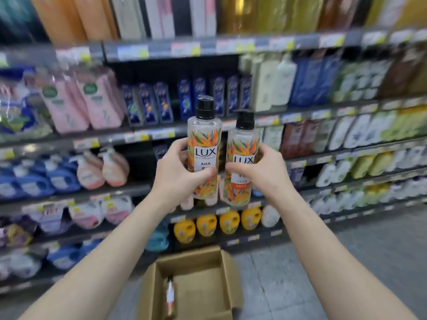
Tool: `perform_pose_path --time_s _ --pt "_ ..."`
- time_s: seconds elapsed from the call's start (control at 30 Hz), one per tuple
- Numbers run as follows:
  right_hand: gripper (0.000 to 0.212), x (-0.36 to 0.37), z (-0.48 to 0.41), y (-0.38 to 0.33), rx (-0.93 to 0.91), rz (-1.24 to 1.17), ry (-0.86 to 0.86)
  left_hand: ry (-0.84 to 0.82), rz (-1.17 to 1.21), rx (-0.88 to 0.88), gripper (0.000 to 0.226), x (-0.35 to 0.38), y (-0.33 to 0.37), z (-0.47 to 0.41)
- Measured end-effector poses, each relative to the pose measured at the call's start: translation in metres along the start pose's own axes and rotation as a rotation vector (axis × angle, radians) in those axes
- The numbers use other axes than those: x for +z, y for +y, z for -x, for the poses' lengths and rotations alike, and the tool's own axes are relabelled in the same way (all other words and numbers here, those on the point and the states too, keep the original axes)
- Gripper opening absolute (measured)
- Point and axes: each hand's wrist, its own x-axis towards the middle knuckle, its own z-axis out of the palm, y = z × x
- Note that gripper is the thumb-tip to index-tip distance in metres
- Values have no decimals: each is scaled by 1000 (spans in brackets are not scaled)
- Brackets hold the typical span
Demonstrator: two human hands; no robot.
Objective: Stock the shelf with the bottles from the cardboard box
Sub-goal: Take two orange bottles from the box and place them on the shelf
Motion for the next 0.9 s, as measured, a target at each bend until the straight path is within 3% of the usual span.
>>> perform_pose_path --time_s 0.47,0.73,0.9 --pt "41 -277 -65 -76 -217 88 90 -4 69 142 66 140 221 -56" --pt "39 -401 -130 -73 -314 186 108 23 104 197 69 239 295 -116" --pt "38 -460 -192 -65 -291 95 172 22 72 216 69 291 314 -161"
